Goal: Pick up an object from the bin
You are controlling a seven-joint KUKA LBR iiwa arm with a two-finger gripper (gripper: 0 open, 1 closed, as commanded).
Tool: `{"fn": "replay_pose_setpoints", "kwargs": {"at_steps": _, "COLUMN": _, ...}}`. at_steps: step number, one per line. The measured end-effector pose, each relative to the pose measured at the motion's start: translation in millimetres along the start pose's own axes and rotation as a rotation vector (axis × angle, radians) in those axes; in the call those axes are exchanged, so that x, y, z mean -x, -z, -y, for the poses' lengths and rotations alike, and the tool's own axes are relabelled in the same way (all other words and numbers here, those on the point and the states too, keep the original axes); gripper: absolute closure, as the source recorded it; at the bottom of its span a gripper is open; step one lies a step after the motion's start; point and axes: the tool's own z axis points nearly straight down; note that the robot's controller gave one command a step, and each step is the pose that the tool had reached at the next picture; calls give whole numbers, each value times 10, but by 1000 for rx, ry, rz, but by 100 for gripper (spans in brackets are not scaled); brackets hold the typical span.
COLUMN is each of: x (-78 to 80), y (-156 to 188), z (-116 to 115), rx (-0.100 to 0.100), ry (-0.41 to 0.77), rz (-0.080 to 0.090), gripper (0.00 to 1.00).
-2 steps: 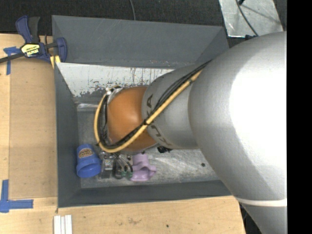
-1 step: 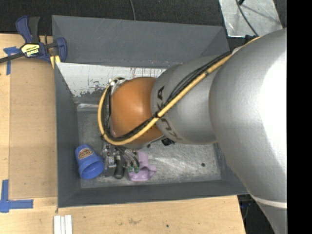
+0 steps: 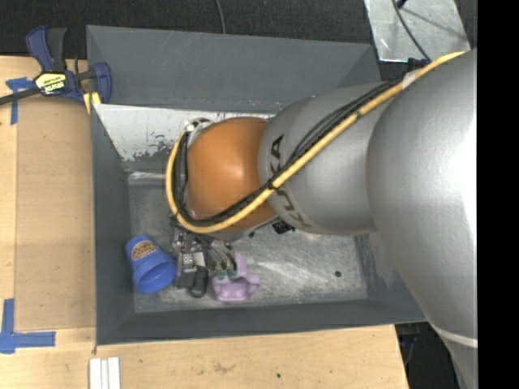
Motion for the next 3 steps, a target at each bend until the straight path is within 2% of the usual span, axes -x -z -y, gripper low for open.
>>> {"fn": "replay_pose_setpoints", "kwargs": {"at_steps": 1, "x": 88, "y": 21, "z": 43, "rx": 7, "ry": 9, "rz": 17, "gripper": 100}}
{"fn": "replay_pose_setpoints", "kwargs": {"at_steps": 2, "x": -10, "y": 206, "z": 75, "rx": 0, "ry": -7, "rz": -8, "gripper": 100}}
{"fn": "replay_pose_setpoints", "kwargs": {"at_steps": 3, "x": 0, "y": 375, "z": 74, "rx": 1, "ry": -10, "rz": -3, "gripper": 100}}
